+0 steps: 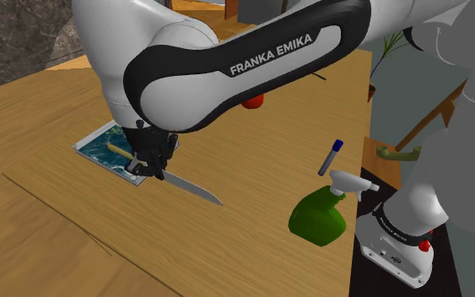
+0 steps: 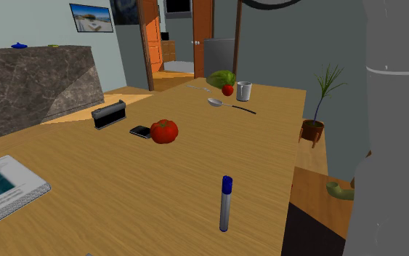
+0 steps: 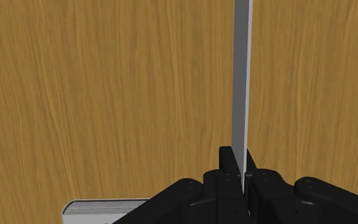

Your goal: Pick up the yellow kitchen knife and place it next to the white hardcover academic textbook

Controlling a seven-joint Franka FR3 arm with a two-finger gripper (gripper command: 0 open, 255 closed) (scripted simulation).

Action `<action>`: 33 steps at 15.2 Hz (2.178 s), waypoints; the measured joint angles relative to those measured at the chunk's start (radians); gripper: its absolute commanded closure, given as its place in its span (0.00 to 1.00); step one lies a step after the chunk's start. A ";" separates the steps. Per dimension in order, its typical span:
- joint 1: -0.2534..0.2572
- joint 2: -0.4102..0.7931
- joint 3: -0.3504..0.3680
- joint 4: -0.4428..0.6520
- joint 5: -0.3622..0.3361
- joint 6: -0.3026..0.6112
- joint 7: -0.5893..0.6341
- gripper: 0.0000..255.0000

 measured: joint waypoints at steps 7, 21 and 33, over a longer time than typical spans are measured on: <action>0.001 0.030 -0.006 -0.053 -0.012 0.081 0.006 1.00; 0.007 0.071 -0.014 -0.093 -0.029 0.161 0.016 0.00; 0.001 0.022 -0.004 -0.038 -0.010 0.061 0.005 0.00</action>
